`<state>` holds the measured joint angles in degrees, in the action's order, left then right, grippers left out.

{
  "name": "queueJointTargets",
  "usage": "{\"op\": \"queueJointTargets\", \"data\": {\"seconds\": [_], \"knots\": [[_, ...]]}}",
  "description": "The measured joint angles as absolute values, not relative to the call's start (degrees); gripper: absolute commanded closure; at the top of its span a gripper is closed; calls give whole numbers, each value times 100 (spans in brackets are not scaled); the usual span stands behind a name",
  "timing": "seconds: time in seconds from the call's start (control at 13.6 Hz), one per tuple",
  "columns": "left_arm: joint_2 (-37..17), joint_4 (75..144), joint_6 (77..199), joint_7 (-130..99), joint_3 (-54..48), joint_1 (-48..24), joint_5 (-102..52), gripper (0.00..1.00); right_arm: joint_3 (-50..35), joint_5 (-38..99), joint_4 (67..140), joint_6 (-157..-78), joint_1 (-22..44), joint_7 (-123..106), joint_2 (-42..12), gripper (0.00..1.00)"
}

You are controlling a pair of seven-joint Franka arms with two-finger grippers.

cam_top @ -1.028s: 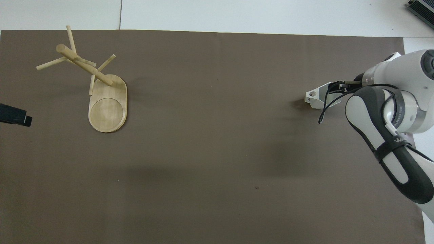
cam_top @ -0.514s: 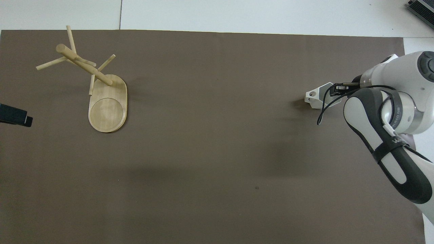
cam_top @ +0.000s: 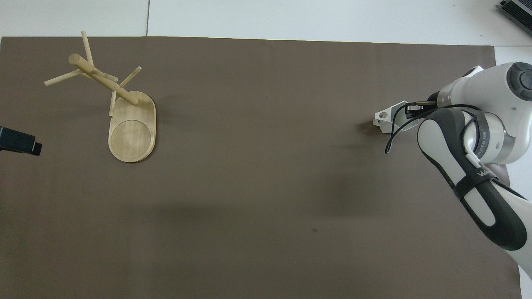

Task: Hang cup on rack
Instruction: 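Close the right gripper on the white mug's rim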

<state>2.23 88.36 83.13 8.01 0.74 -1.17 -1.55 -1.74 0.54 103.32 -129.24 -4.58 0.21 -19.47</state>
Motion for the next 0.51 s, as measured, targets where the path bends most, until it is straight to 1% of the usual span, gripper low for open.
{"op": "queueJointTargets", "data": {"seconds": [0.15,0.29,0.51], "knots": [[223,8837,8313,800,70,-118,-155,0,-174,55,10332,-12924,-458,22,-1947,93],[223,8837,8312,800,70,-118,-155,0,-174,56,10332,-12924,-459,23,-1947,99],[223,8838,8313,800,73,-117,-155,0,-176,80,10326,-12924,-459,24,-1937,100]]}}
